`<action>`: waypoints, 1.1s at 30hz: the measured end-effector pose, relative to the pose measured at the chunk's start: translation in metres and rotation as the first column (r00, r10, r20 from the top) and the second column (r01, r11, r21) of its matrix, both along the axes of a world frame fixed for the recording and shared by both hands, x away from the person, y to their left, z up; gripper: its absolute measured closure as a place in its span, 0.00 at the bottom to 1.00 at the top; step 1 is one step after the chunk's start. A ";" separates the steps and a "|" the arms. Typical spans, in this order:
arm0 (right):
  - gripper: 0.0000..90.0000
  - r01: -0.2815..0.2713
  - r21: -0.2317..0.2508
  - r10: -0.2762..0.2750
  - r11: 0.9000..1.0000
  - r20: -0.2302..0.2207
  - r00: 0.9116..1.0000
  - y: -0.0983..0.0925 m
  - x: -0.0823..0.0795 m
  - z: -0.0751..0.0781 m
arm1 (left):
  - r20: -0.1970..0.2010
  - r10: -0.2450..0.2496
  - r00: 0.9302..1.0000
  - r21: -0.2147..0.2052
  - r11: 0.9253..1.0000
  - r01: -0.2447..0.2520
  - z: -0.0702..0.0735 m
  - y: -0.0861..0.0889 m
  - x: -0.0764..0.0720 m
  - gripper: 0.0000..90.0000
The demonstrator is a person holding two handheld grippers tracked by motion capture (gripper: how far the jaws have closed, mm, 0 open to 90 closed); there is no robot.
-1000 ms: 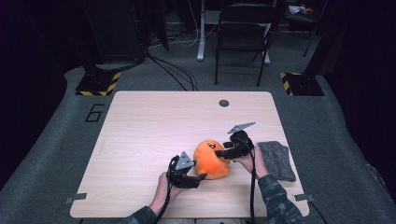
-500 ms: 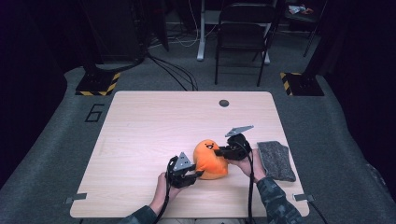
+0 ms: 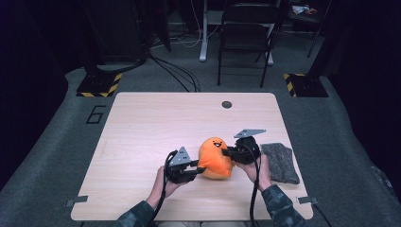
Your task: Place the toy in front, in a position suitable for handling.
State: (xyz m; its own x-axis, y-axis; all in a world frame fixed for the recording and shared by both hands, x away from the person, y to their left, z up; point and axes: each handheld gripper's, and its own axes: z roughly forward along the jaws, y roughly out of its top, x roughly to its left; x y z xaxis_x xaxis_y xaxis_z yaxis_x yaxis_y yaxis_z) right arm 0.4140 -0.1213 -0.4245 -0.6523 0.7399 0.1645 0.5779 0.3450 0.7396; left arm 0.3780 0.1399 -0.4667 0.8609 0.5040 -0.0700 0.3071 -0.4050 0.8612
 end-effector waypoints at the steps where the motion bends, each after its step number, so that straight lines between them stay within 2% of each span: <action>1: 0.89 0.009 -0.004 -0.008 1.000 0.005 1.000 0.000 -0.002 0.001 | 0.003 -0.010 1.000 0.001 1.000 0.010 0.003 0.002 0.003 0.75; 5: 0.90 0.036 -0.011 -0.036 0.999 0.024 0.999 0.001 -0.008 0.004 | -0.014 -0.030 0.999 -0.002 1.000 0.030 0.007 0.003 0.007 0.75; 6: 0.90 0.061 -0.010 -0.061 0.998 0.033 0.998 0.002 -0.013 0.004 | -0.015 -0.045 0.999 0.007 0.999 0.045 0.009 0.002 0.009 0.75; 8: 0.90 0.078 -0.014 -0.077 0.997 0.045 0.996 0.002 -0.017 0.004 | -0.018 -0.054 0.998 0.008 0.999 0.054 0.010 0.002 0.010 0.75; 11: 0.90 0.103 -0.010 -0.103 0.995 0.046 0.994 0.000 -0.023 0.005 | -0.023 -0.072 0.997 0.007 0.997 0.072 0.012 0.001 0.013 0.75; 12: 0.90 0.106 -0.014 -0.106 0.994 0.052 0.993 0.000 -0.024 0.005 | -0.025 -0.092 0.995 0.018 0.996 0.092 0.013 0.001 0.015 0.75; 22: 0.90 0.158 -0.013 -0.157 0.987 0.052 0.986 -0.004 -0.037 0.003 | -0.053 -0.144 0.988 0.032 0.989 0.146 0.013 -0.004 0.024 0.75; 25: 0.90 0.173 -0.020 -0.172 0.985 0.051 0.984 -0.005 -0.042 -0.002 | -0.064 -0.154 0.986 0.040 0.987 0.157 0.011 -0.006 0.027 0.75; 28: 0.89 0.181 -0.027 -0.180 0.983 0.040 0.983 -0.006 -0.043 -0.007 | -0.094 -0.170 0.981 0.049 0.983 0.175 0.006 -0.007 0.032 0.75; 30: 0.89 0.184 -0.042 -0.182 0.982 0.031 0.983 -0.007 -0.043 -0.011 | -0.095 -0.163 0.982 0.048 0.985 0.168 0.003 -0.008 0.034 0.74; 33: 0.88 0.182 -0.066 -0.182 0.981 0.005 0.983 -0.007 -0.039 -0.022 | -0.127 -0.165 0.978 0.074 0.982 0.175 -0.009 -0.014 0.039 0.73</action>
